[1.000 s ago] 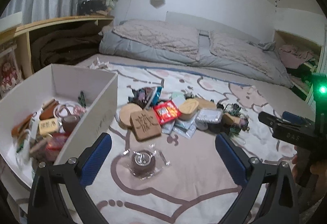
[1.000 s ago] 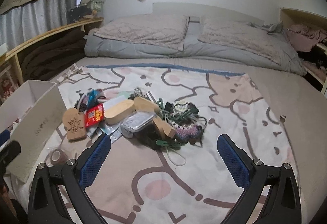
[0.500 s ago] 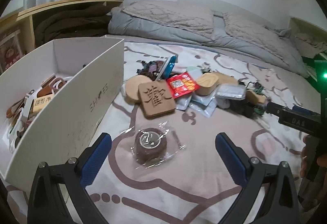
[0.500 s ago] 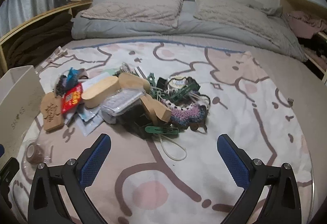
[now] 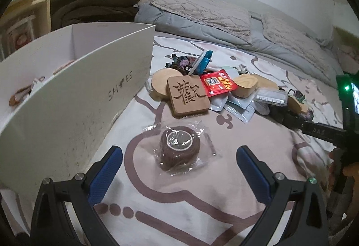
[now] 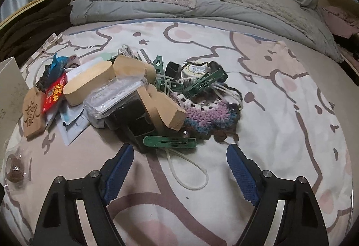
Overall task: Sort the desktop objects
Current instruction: 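Move the left gripper toward the bagged brown roll while right approaches the pile, then close the left gripper around the plastic-bagged brown tape roll, then close the right gripper on the green clothespin while left holds the bagged roll, then lift the bagged roll with the left gripper while right lifts the green clothespin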
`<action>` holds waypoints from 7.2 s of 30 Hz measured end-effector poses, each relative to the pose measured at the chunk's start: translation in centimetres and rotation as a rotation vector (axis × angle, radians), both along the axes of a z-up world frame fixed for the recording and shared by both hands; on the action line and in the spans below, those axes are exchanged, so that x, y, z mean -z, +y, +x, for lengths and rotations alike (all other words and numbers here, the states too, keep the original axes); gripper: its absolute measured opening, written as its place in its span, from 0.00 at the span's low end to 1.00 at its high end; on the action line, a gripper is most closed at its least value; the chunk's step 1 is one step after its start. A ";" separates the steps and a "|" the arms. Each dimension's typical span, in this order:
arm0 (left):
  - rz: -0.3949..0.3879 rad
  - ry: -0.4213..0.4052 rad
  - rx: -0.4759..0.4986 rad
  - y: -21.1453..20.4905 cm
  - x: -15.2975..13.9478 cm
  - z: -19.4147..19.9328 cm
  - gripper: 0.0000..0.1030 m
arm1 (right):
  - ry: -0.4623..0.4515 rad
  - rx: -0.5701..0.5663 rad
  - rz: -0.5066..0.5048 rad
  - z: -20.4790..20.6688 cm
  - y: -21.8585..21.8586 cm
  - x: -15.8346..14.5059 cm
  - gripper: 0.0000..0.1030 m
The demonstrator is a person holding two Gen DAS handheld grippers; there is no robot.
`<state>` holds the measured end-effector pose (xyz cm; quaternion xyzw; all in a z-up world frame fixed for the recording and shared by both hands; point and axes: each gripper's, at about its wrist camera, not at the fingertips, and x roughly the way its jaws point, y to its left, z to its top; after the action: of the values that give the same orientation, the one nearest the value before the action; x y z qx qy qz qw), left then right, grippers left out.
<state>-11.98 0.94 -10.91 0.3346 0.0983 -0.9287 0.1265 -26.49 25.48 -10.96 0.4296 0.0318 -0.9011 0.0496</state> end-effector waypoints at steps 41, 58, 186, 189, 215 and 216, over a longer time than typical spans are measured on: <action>0.136 -0.122 -0.045 -2.3 2.8 -4.3 0.99 | -0.072 -0.060 -0.266 1.1 2.0 1.5 0.39; 0.217 -0.072 0.005 -2.9 3.0 -3.5 0.59 | -0.086 -0.029 -0.286 1.2 3.2 1.3 0.43; 0.125 -0.080 0.316 2.6 3.3 -0.3 0.52 | -0.034 -0.136 -0.230 8.4 -1.9 0.2 0.13; 0.132 -0.079 0.313 2.6 3.3 -0.4 0.52 | -0.045 -0.120 -0.220 8.3 -2.0 0.6 0.13; 0.108 -0.077 0.329 2.5 3.0 -0.2 0.52 | -0.013 -0.134 -0.213 10.0 -4.0 0.2 0.13; 0.101 -0.078 0.332 2.6 3.0 -0.2 0.52 | -0.013 -0.136 -0.218 10.1 -4.0 0.1 0.13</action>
<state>-12.19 3.49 -13.92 0.3877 0.0832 -0.9171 -0.0416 -16.39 21.48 -11.06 0.4243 -0.0375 -0.8910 0.1570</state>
